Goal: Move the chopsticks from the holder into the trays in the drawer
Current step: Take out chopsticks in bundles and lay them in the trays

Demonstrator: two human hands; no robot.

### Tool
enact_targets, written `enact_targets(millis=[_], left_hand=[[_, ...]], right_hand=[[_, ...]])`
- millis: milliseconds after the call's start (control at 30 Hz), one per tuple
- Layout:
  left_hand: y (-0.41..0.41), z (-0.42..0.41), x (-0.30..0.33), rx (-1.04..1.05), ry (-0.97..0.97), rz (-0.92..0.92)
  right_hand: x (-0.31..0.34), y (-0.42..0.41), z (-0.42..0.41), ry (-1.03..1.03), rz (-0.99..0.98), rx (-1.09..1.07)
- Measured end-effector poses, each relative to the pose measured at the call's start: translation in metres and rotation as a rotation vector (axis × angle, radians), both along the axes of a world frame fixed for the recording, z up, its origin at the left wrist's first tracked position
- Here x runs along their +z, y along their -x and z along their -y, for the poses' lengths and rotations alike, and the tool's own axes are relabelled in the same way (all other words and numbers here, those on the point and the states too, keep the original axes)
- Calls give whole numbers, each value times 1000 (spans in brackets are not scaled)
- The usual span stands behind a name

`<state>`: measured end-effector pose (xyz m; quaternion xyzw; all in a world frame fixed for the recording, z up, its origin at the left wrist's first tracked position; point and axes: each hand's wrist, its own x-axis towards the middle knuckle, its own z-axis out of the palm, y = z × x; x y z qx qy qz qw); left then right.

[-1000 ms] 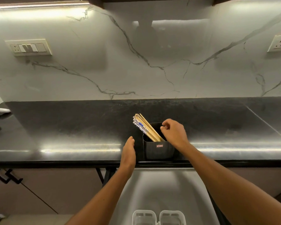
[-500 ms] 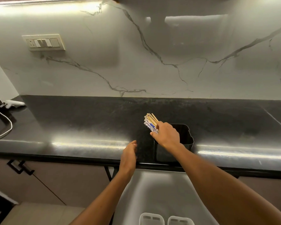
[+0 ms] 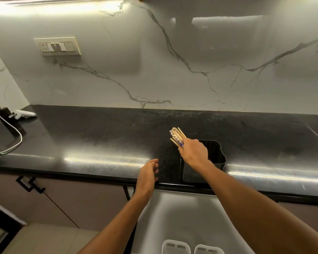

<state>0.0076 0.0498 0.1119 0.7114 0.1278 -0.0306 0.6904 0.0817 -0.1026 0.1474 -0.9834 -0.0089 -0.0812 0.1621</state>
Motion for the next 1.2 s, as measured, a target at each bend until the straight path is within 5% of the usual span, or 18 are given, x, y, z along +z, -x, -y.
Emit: enact_targets(millis=[300,700,933,1200], left_hand=[[-1,-5,2,-3,10,31],[-10,4,17,20,10,103],[2,32,73,-182,-123,340],[40,64,85,-612,328,0]], right_hand=[[32,-10,20,-60,-177,3],[122,-11,65,-672,-2,24],[182,11,62,-808,-217,90],[151,33,49,-998,-591,47]])
